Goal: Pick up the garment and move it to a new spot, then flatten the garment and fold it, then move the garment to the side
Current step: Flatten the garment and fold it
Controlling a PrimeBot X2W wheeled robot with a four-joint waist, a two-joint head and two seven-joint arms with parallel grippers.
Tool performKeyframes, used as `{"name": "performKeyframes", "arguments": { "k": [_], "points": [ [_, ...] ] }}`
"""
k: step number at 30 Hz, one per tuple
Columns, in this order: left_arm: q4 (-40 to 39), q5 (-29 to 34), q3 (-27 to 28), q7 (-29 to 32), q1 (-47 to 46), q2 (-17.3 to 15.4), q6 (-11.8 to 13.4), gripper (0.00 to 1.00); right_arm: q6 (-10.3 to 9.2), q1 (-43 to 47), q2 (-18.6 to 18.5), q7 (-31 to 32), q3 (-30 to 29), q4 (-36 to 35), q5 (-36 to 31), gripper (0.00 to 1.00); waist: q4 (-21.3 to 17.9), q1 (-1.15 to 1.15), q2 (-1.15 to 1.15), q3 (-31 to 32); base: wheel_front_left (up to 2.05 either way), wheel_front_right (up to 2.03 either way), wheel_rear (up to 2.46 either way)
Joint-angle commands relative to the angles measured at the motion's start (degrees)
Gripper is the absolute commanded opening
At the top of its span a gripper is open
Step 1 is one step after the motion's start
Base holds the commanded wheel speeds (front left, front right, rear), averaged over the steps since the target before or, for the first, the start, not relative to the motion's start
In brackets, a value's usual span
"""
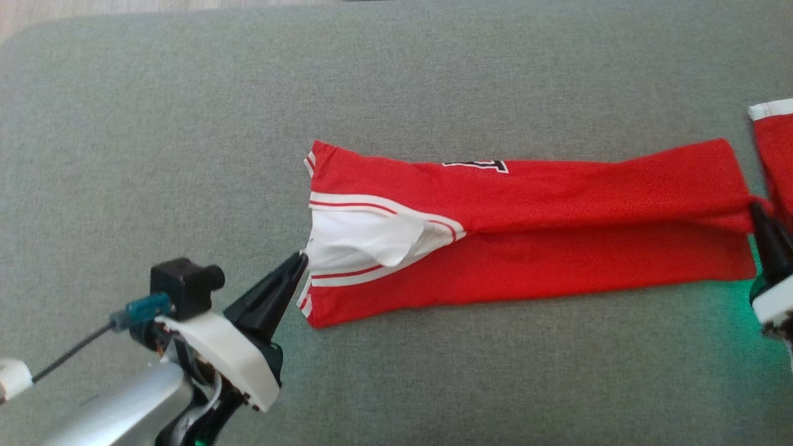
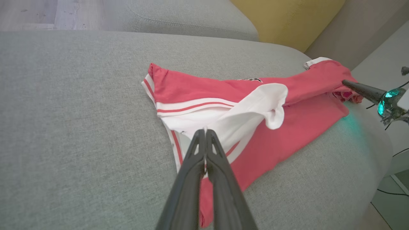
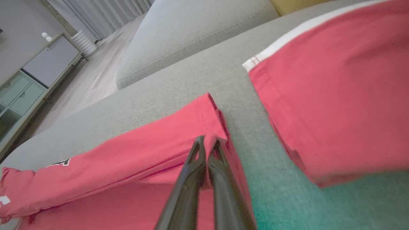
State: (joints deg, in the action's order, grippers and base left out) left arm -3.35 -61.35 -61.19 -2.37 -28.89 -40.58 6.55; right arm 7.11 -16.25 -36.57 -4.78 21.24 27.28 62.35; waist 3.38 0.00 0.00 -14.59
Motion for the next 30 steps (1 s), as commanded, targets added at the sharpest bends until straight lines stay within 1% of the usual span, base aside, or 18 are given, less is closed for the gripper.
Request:
{"name": "performKeyframes", "arguments": {
  "k": [1,2,4,6,8,11,12,15,18,20,21,25,30],
  "points": [
    [-0.22,-0.74,2.07,-1.34,-0.11,-1.05,0.09,0.98,0.37,2.43,-1.01,-0.13,-1.23,0.11,-1.1,1.0,-0.24,0.0,0.0,0.64,0.0,0.0,0.0],
    [0.16,-0.91,2.22,-2.07,0.33,-0.68,0.22,1.0,0.37,3.03,-0.6,-0.17,-1.69,0.3,-1.48,1.0,-0.32,0.0,0.0,0.92,0.0,0.0,0.0],
    [0.79,-1.21,2.42,-3.55,1.4,0.11,0.57,1.0,0.37,4.34,0.33,-0.31,-2.8,0.39,-1.86,1.0,-0.55,0.0,0.0,1.7,0.0,0.0,0.0],
    [1.36,-0.87,2.71,-5.71,2.55,0.95,1.46,1.0,0.37,5.96,1.15,-0.74,-3.93,0.08,-2.38,1.0,-0.83,0.0,0.0,2.53,0.0,0.0,0.0],
    [2.21,0.36,2.95,-8.24,3.72,1.92,3.3,1.0,0.37,7.63,2.08,-1.46,-5.24,-0.29,-3.07,1.0,-1.14,0.0,0.0,3.49,0.0,0.0,0.0],
    [3.43,2.3,4.03,-11.25,6.09,4.61,6.47,1.0,0.37,10.04,3.67,-2.61,-7.29,-1.13,-4.66,1.0,-1.53,0.0,0.0,4.82,0.0,0.0,0.0],
    [3.43,2.3,4.03,-11.25,6.09,4.61,6.47,1.0,0.37,10.04,3.67,-2.61,-7.29,-1.13,-4.66,1.0,-1.53,0.0,0.0,4.82,0.0,0.0,0.0],
    [4.94,5.91,6.18,-12.44,8.7,7.96,9.83,1.0,0.37,11.94,5.42,-3.18,-9.56,-1.94,-6.81,1.0,-1.51,0.0,0.0,6.1,0.0,0.0,0.0],
    [3.96,12.14,11.67,-12.59,11.99,12.5,12.57,1.0,0.37,13.17,7.17,-2.71,-12.11,-2.64,-8.94,1.0,-1.05,0.0,0.0,7.06,0.0,0.0,0.0],
    [2.65,17.35,15.61,-12.6,14.84,15.41,13.75,1.0,0.37,13.44,8.18,-1.83,-13.91,-2.84,-10.35,1.0,-0.57,0.0,0.0,7.45,0.0,0.0,0.0],
    [2.1,19.55,17.36,-12.61,16.44,16.82,14.11,1.0,0.37,13.39,8.72,-1.4,-14.85,-2.8,-11.14,1.0,-0.27,0.0,0.0,7.64,0.0,0.0,0.0],
    [-0.35,27.79,22.29,-12.62,20.94,21.43,13.81,1.0,0.37,12.17,11.01,0.78,-18.76,-1.9,-14.35,1.0,1.54,0.0,0.0,8.15,0.0,0.0,0.0],
    [-1.92,35.88,24.65,-12.62,23.85,25.5,12.4,1.0,0.37,8.86,13.04,4.02,-23.35,0.67,-18.47,1.0,4.29,0.0,0.0,7.94,0.0,0.0,0.0]
  ]
}}
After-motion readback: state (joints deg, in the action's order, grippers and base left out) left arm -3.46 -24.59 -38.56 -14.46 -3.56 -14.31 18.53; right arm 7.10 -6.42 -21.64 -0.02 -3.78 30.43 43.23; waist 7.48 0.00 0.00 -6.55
